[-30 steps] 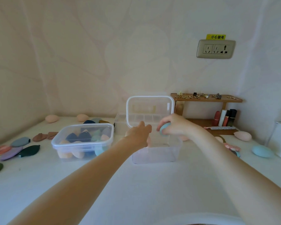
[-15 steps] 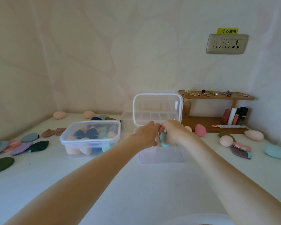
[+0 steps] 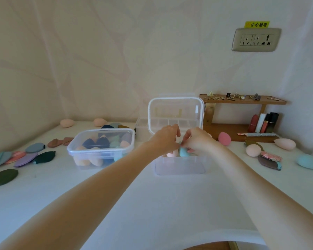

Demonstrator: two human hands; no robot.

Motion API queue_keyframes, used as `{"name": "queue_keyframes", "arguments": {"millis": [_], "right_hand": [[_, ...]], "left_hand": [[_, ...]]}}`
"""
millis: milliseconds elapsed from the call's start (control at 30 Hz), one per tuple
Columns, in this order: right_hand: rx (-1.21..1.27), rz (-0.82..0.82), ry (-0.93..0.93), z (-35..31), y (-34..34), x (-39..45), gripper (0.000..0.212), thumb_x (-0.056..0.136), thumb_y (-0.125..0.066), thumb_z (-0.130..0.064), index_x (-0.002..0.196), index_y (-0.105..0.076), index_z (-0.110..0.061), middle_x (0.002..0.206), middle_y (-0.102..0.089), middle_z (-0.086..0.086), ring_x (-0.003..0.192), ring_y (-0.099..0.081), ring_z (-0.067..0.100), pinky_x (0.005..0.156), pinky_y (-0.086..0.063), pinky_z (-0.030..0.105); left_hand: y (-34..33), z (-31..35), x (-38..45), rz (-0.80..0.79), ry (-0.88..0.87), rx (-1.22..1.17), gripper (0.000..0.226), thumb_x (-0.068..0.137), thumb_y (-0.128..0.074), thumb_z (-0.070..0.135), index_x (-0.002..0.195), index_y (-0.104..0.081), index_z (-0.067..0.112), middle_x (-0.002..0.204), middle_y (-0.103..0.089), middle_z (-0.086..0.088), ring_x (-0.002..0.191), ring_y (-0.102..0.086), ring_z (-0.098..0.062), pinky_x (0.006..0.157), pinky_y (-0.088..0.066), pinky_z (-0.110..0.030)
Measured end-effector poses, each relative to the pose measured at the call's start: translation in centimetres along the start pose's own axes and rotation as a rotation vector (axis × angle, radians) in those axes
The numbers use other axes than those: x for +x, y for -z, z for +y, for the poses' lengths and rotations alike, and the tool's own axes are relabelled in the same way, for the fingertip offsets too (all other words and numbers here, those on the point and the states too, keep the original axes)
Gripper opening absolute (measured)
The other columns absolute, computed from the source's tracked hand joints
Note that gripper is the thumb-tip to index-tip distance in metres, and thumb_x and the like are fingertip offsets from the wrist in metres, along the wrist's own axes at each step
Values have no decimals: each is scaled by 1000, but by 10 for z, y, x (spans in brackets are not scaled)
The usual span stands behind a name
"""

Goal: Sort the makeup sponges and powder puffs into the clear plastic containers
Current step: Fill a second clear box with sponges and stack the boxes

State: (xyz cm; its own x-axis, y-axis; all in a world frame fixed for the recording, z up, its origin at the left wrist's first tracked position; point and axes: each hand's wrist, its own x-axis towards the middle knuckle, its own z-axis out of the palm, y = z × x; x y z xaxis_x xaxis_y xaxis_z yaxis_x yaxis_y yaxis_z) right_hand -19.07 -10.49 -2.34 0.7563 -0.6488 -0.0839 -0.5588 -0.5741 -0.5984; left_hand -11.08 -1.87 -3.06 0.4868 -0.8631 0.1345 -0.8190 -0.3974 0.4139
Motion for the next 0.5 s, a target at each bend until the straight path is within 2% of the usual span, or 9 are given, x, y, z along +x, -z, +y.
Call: {"name": "queue_keyframes", "arguments": {"millis": [33, 100, 200, 267, 333, 367, 433, 500], "right_hand": [[31, -13, -6, 0, 1, 0, 8, 87, -61, -9, 93, -56, -10, 89, -60, 9, 87, -64, 23, 88, -55, 31], [82, -35, 8, -1, 6, 1, 5, 88, -56, -4, 87, -57, -8, 79, -61, 9, 82, -66, 25, 92, -55, 36], [262, -7, 40, 4, 22, 1, 21, 89, -48, 3, 76, -59, -8, 73, -62, 10, 72, -68, 27, 81, -59, 36], [307, 184, 49, 12, 37, 5, 18, 89, -45, 0, 82, -59, -8, 74, -65, 11, 66, -68, 26, 77, -60, 38], [158, 387, 44, 29, 48, 14, 17, 88, -45, -4, 90, -59, -11, 85, -69, 11, 73, -69, 27, 82, -58, 43], [66, 409, 35, 36, 50, 16, 19, 89, -45, -6, 97, -60, -13, 95, -69, 11, 79, -69, 27, 83, -56, 43], [-36, 252, -10, 50, 45, 18, 36, 88, -48, -9, 122, -56, -19, 114, -63, 11, 81, -68, 28, 74, -56, 36], [-46, 50, -99, 56, 35, 20, 53, 87, -52, -19, 138, -43, -28, 122, -58, 10, 72, -67, 25, 59, -54, 28]], "left_hand": [[0, 3, 1, -24, -5, -39, 31, 86, -57, 8, 116, -47, 8, 108, -57, -8, 79, -63, -25, 59, -44, -20], [-2, 8, 3, -65, -7, -44, 35, 86, -60, 13, 118, -46, 8, 105, -59, -9, 77, -61, -23, 56, -43, -19], [-10, 7, 9, -70, 4, 76, 40, 87, -61, 26, 119, -46, 8, 112, -60, -12, 89, -57, -24, 72, -44, -28], [-12, 7, 13, -61, 4, 142, 37, 87, -60, 26, 118, -50, 8, 116, -59, -12, 103, -57, -27, 82, -44, -31], [-14, 9, 16, -65, -4, 165, 32, 88, -58, 22, 116, -54, 6, 117, -60, -12, 108, -56, -27, 85, -44, -30], [-14, 10, 16, -66, -9, 172, 31, 89, -58, 20, 116, -54, 6, 116, -60, -12, 108, -56, -27, 83, -44, -30], [-14, 10, 17, -75, -13, 170, 33, 89, -57, 19, 118, -52, 6, 116, -60, -12, 107, -56, -28, 80, -43, -30], [-14, 8, 19, -87, -11, 153, 35, 88, -57, 20, 122, -50, 10, 117, -59, -12, 107, -55, -28, 80, -42, -29]]}}
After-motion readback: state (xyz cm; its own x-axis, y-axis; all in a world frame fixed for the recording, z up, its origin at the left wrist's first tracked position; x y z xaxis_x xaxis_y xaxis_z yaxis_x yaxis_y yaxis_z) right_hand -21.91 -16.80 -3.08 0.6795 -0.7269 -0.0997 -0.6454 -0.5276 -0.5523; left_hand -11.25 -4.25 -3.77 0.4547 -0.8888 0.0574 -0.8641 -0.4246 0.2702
